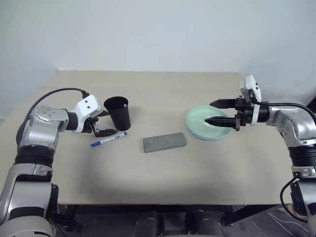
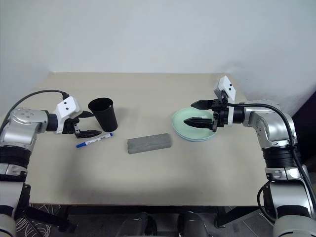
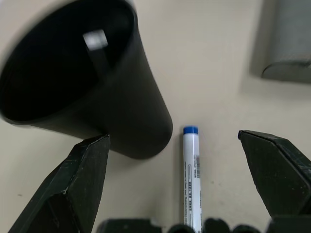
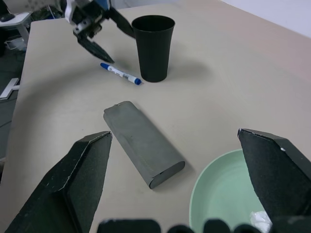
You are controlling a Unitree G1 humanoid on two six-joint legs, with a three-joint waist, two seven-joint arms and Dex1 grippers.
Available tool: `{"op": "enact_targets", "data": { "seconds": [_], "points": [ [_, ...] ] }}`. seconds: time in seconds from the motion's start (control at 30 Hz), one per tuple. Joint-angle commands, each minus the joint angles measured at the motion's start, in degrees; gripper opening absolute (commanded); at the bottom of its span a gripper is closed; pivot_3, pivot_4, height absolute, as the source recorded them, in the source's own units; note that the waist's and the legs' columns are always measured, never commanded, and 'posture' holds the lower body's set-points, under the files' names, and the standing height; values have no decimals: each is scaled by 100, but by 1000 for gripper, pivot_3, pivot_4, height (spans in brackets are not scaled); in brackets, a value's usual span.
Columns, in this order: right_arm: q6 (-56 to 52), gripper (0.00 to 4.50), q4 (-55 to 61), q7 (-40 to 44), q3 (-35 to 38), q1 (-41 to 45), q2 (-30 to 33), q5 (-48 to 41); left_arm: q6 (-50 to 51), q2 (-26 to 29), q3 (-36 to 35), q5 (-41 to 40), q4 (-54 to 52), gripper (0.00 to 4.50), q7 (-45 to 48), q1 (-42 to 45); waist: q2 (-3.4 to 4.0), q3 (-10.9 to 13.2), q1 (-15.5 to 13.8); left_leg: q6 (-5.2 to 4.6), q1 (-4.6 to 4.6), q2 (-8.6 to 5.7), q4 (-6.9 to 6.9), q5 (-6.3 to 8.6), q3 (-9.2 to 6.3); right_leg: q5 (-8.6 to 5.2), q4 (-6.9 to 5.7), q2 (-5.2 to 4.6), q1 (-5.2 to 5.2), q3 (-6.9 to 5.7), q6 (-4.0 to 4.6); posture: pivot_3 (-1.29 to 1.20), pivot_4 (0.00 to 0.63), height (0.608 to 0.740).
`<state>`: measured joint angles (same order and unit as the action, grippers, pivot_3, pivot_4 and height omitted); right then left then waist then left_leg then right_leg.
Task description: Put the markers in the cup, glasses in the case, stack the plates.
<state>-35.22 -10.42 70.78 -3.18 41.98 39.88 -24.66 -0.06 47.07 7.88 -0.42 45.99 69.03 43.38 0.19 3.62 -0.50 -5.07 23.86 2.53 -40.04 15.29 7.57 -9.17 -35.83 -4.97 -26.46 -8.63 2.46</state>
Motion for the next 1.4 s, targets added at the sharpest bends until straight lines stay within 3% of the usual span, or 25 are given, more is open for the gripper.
{"op": "enact_targets", "data": {
  "seconds": [0.03, 0.53, 0.97, 1.2, 1.4],
  "points": [
    [14, 4500, 166, -15, 156, 89, 41, -82, -397, -42, 33, 223, 491, 4474, -46, 337, 0, 0, 3, 1, 3, 0, 0, 0, 2, 0, 0, 1, -3, 0, 0, 0, 0, 732],
    [-7, 4500, 208, -31, 185, 105, 36, -112, -1236, -473, 312, 1010, 2033, 4474, -436, 610, -2, -1, 2, -8, 1, -1, -4, 7, 3, 1, -2, -2, -1, -3, -1, 0, 0, 732],
    [29, 4500, 191, -41, 156, 128, -1, -103, -1412, -434, 270, 1116, 2032, 123, -248, 496, -1, -1, 4, -8, -8, 6, -7, 7, 4, 0, -3, -4, 2, -5, 0, 0, 0, 732],
    [78, 4500, 155, -5, 101, 167, -45, -62, -1270, -340, 26, 668, 1413, 119, 615, 336, -1, -1, 5, -10, -2, 4, -7, 15, 7, 1, -2, -4, -1, -4, 0, 0, 0, 732],
    [99, 4500, 120, 39, 84, 185, -48, -47, -102, -107, -194, -264, -526, 119, 2063, -117, -3, 0, 10, -11, 14, 4, -11, 18, 6, 0, 0, -4, -12, -5, 0, 0, 0, 732]
  ]
}}
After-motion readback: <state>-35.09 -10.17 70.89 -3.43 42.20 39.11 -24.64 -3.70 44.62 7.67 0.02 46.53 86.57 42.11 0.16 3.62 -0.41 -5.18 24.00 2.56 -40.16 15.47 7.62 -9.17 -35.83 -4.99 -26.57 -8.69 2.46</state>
